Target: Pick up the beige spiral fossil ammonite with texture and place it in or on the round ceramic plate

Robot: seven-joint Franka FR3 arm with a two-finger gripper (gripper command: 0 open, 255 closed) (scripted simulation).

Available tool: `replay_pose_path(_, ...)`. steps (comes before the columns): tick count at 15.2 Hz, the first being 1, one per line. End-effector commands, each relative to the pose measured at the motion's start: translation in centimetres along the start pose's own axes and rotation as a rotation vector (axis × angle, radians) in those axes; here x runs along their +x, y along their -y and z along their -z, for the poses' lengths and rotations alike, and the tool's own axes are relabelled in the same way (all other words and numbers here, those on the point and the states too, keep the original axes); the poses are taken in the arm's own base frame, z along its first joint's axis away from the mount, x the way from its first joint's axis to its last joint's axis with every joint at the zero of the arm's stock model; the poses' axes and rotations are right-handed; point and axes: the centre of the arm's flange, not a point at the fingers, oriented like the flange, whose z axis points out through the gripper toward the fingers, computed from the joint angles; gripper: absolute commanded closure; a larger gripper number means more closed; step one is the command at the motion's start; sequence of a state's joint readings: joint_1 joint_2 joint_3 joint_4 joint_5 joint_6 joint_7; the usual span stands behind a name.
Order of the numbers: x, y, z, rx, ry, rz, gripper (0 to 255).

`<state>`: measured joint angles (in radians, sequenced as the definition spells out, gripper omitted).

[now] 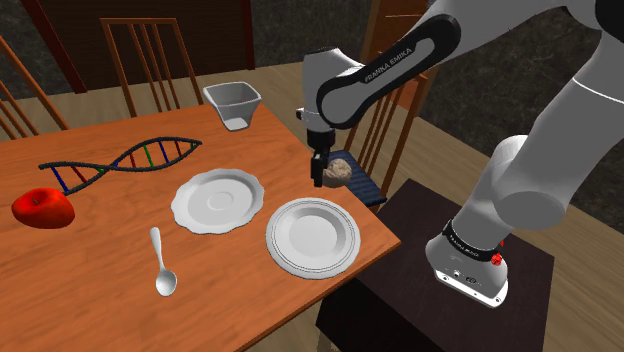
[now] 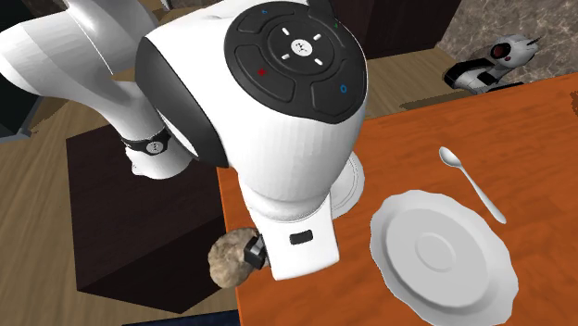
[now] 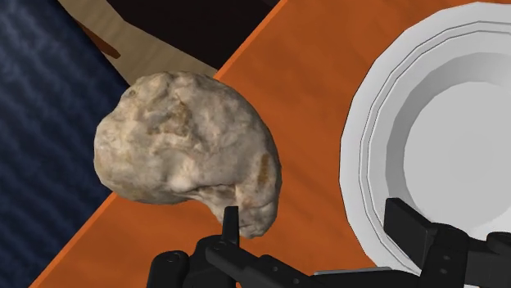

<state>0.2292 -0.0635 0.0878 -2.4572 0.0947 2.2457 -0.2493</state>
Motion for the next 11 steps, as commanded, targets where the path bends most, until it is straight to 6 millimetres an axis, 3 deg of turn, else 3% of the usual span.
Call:
replay_pose_path(1,-1.0,-0.9,-3.0,0.022,0.081,-0.013,0)
replay_pose_path(5,-1.0,-0.9,-3.0,0.022,0.081,-0.013,0)
replay_pose_path(6,-0.5,-0.9,-3.5,0.022,0.081,-0.013,255)
replay_pose_path(11,-0.5,0.0,-2.7,0.022,0.080,-0.012,255)
